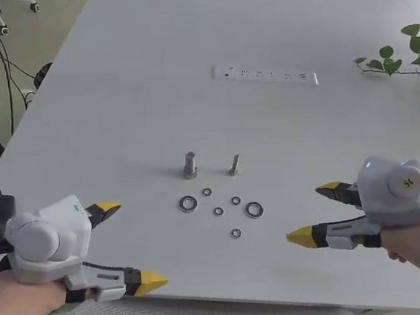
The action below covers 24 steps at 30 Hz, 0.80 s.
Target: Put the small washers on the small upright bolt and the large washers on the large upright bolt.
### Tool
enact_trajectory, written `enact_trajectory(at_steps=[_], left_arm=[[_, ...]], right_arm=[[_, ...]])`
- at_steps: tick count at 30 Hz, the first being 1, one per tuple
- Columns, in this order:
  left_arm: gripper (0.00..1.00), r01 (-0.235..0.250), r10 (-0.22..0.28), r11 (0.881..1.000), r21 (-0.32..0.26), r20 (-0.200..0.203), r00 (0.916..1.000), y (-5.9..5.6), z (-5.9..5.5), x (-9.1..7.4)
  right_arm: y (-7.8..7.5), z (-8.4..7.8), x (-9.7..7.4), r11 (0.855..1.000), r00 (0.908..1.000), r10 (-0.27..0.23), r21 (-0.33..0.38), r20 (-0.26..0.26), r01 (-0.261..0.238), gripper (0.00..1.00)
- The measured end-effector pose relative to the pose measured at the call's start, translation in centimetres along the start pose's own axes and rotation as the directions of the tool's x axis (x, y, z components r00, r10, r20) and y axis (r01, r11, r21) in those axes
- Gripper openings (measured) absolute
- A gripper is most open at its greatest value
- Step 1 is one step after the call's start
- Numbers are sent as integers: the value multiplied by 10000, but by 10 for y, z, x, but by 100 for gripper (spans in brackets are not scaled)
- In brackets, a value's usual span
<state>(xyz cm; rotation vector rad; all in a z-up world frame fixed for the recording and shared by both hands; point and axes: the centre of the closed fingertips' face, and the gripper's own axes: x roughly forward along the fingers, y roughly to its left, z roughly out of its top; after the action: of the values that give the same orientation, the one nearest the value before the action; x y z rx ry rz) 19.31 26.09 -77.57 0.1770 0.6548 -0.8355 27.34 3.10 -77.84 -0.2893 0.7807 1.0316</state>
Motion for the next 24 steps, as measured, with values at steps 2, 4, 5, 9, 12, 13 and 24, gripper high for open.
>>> enact_trajectory(at_steps=[2, 4, 5, 9, 12, 13, 24], left_arm=[[93, 24, -24, 10000, 10, 33, 10000, 0, 0, 0], [93, 57, -56, 10000, -43, 117, 9999, 0, 1, 1], [93, 62, -62, 10000, -63, 109, 9999, 1, -1, 1], [93, 78, -78, 10000, -21, 76, 9999, 1, -1, 1], [93, 60, -60, 10000, -27, 130, 9999, 3, -1, 1], [93, 58, -57, 10000, -6, 137, 9999, 3, 0, 1], [93, -127, 126, 9999, 101, 162, 9998, 10, -1, 1]], right_arm=[[-1, 2, 4, 9998, 9999, 76, -168, -141, -78, 73], [-1, 4, 7, 9996, 9996, 95, -261, -248, -101, 72], [-2, 5, 9, 9996, 9994, 113, -267, -312, -121, 72], [-3, 8, 16, 9989, 9985, 158, -426, -533, -181, 72], [-4, 7, 21, 9981, 9963, 174, -568, -845, -223, 71], [-4, 6, 22, 9980, 9953, 159, -601, -957, -217, 71], [-11, -3, 38, 9927, 9772, 18, -1174, -2123, -273, 68]])
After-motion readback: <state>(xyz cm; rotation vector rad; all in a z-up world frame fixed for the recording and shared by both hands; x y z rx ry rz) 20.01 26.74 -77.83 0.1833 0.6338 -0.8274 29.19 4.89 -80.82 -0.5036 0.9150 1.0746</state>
